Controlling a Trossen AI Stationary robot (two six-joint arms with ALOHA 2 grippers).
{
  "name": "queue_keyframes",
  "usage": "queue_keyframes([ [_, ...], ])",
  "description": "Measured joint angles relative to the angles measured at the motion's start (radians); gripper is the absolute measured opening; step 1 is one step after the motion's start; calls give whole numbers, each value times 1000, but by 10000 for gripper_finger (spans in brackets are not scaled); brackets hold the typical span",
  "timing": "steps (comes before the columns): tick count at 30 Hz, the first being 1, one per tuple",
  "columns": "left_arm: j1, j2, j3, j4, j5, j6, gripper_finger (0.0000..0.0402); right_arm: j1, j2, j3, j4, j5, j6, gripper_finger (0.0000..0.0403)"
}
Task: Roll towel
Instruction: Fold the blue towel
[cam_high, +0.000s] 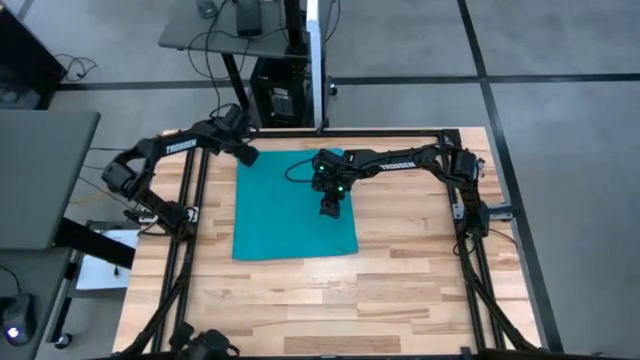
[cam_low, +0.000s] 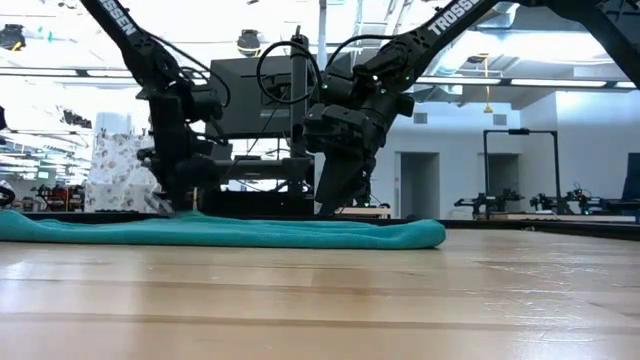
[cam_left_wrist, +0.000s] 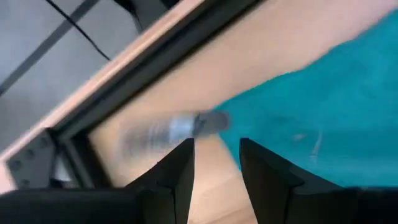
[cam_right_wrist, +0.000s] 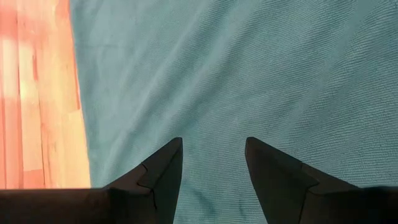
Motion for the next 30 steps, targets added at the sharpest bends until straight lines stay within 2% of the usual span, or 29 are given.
queue_keyframes([
  [7, -11, -2, 79, -132, 202, 13, 111, 1, 0, 0, -34, 0, 3, 168],
  [11, -37, -17, 95, -292, 401, 59, 111, 1, -16, 0, -101, 1, -14, 168],
  [15, -125, -79, 96, -390, 591, 62, 111, 4, -85, 0, -146, 5, -58, 168],
  [21, -397, -284, 26, -459, 622, -117, 111, 51, -191, 0, -263, 187, -162, 168],
  [26, -636, -440, -145, -309, 613, -477, 111, 98, -171, -7, -258, 199, -102, 168],
  [30, -781, -466, -280, -196, 607, -674, 111, 137, -140, -66, -206, 191, -116, 168],
])
